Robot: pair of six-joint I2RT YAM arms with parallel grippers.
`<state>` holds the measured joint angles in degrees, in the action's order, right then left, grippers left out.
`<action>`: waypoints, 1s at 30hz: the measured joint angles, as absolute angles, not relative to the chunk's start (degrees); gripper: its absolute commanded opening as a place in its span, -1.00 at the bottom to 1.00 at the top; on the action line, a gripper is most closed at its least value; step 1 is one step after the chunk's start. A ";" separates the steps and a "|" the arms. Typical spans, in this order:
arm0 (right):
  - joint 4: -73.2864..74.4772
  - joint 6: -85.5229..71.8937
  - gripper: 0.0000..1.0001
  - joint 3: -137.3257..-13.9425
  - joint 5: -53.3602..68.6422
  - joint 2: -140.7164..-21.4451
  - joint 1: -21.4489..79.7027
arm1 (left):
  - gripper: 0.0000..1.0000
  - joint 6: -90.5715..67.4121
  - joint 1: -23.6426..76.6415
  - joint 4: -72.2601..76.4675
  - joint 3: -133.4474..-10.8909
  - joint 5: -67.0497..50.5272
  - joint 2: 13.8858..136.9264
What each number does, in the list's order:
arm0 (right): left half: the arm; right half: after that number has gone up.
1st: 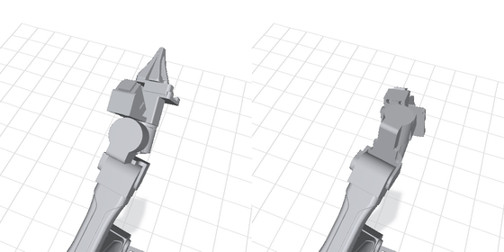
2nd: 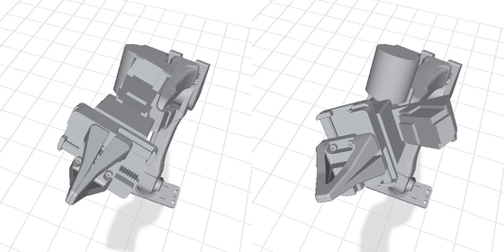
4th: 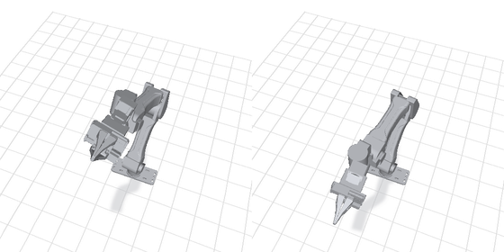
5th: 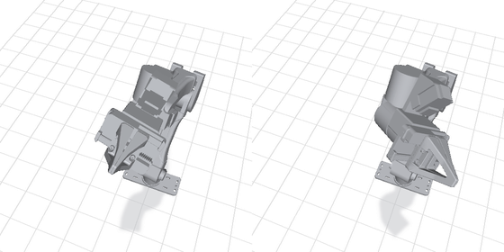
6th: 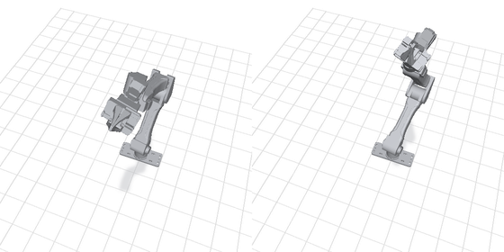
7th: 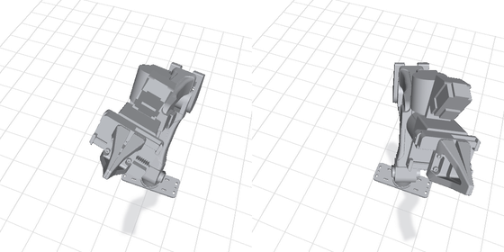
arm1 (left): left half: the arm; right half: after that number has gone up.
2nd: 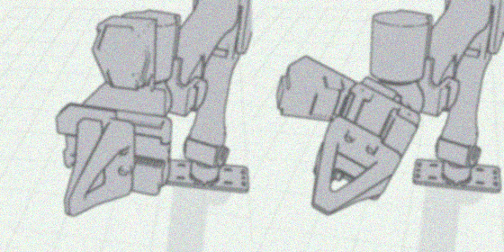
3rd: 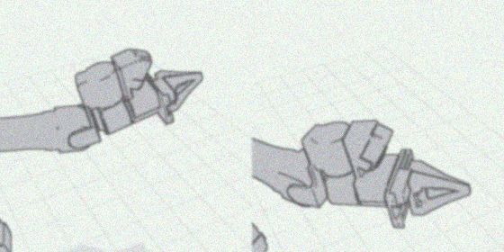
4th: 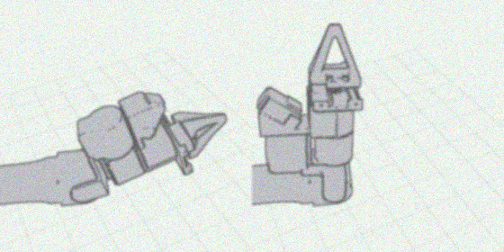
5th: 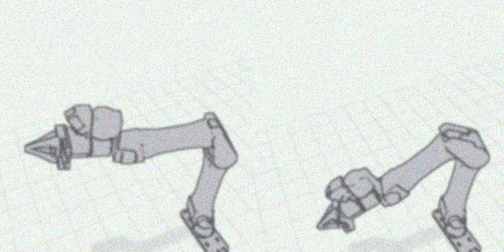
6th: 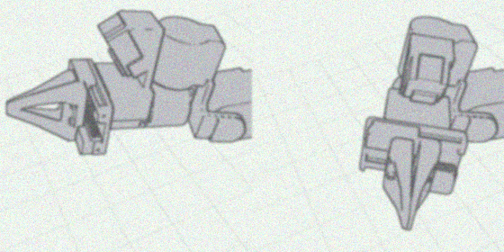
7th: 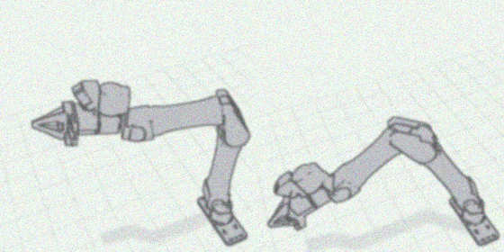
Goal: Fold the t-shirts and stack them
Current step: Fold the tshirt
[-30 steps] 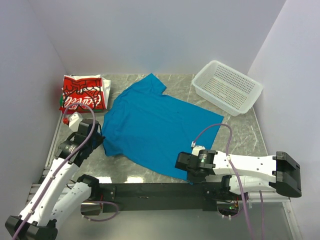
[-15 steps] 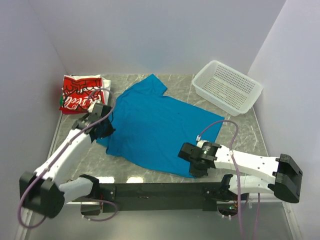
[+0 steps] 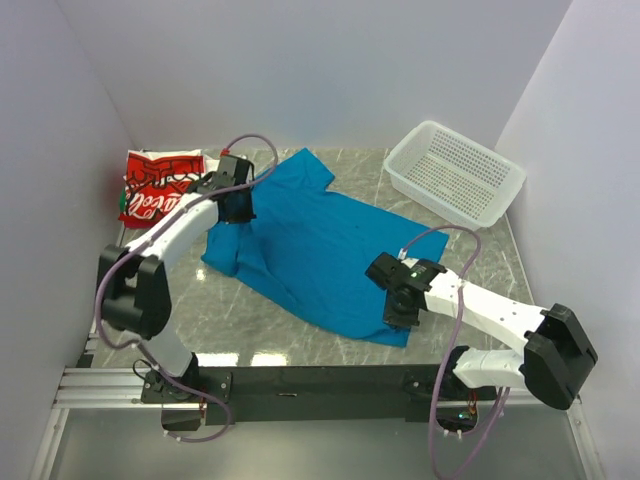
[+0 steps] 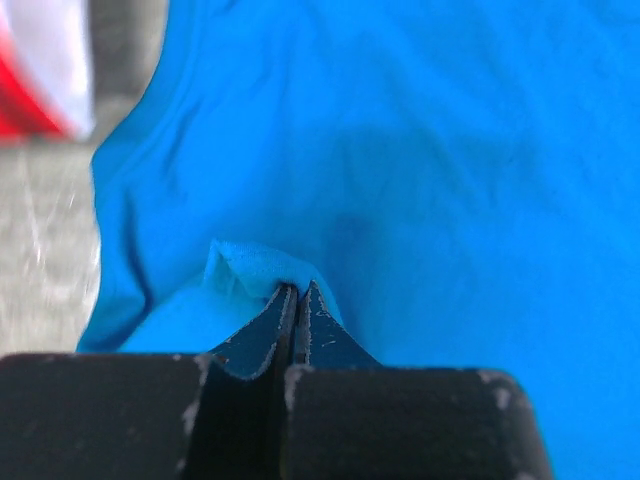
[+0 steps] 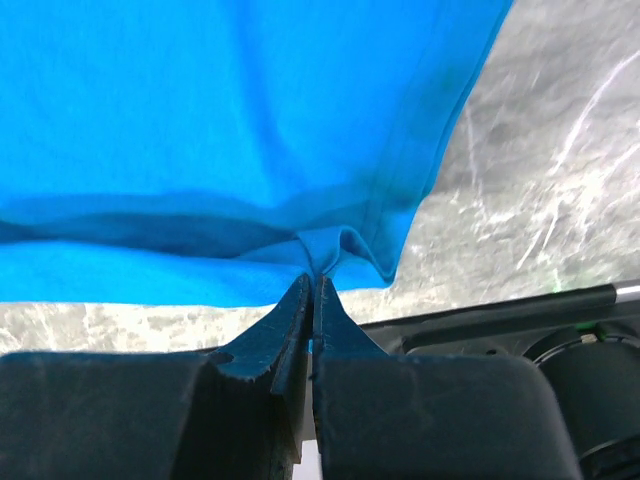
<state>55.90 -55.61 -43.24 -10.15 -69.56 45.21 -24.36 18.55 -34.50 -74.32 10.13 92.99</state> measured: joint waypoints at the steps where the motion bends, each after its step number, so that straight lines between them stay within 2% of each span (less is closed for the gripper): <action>1: 55.59 -54.96 -1.00 -43.24 -10.20 -69.69 44.38 | -0.99 -23.42 18.55 -34.35 -75.59 9.82 94.52; 9: 53.74 -49.60 -1.00 -44.27 -10.55 -71.72 37.41 | -0.99 -17.02 18.52 -34.65 -88.36 6.11 106.89; 20: 52.75 -43.38 -1.00 -47.70 -11.11 -74.63 31.55 | -0.99 -11.81 18.59 -36.14 -101.69 4.29 117.89; 30: 52.75 -40.51 -1.00 -48.12 -11.11 -76.42 29.34 | -0.99 -9.65 19.00 -37.74 -107.09 5.93 123.00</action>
<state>52.75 -40.51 -48.12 -11.11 -76.42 29.34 -9.65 19.00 -37.74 -107.09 5.93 123.00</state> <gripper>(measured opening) 0.054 0.015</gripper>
